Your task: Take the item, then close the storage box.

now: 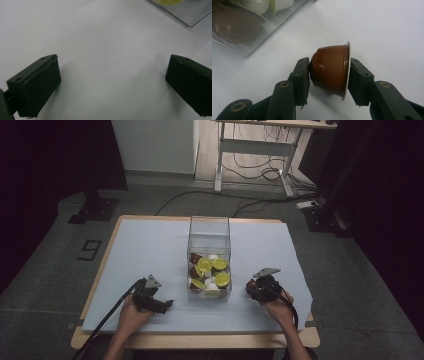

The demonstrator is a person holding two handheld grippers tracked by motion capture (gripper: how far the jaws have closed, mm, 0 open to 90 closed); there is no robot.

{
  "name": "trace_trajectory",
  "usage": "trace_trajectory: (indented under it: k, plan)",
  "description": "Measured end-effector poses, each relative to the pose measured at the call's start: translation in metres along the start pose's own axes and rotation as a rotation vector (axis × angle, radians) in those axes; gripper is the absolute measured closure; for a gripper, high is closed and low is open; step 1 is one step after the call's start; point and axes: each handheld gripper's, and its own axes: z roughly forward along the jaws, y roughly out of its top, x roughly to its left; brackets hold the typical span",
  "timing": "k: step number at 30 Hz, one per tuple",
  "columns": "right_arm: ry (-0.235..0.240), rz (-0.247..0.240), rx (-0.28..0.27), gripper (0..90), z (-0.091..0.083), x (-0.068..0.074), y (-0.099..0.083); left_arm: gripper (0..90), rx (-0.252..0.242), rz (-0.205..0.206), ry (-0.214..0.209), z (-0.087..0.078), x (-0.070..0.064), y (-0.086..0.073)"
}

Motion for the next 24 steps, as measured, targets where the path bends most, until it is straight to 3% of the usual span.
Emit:
trace_trajectory:
  k: [10,11,12,13,19,24]
  plan:
    - [-0.001,-0.02,0.02,50.3,0.0075,0.001,-0.0018,0.0,0.0,0.0,0.0,0.0,0.0,0.0]
    - [-0.007,-0.02,0.017,46.3,0.0077,0.0006,-0.0018,0.0,0.0,0.0,0.0,0.0,0.0,0.0]
    - [-0.002,-0.002,0.013,36.4,0.009,-0.0009,-0.0017,0.0,0.0,0.001,0.0,0.0,0.0001,0.0]
    - [-0.003,0.001,0.012,33.6,0.0094,-0.0015,-0.002,0.0,0.0,0.001,0.0,0.0,0.0001,0.0]
    - [-0.009,0.001,-0.016,20.5,0.0068,-0.0015,-0.0011,0.0,0.0,0.001,0.0,0.0,0.0,0.0]
    - [-0.009,0.005,-0.04,16.3,0.0017,-0.0004,-0.0003,0.0,0.0,-0.001,-0.001,0.0,0.0001,0.0]
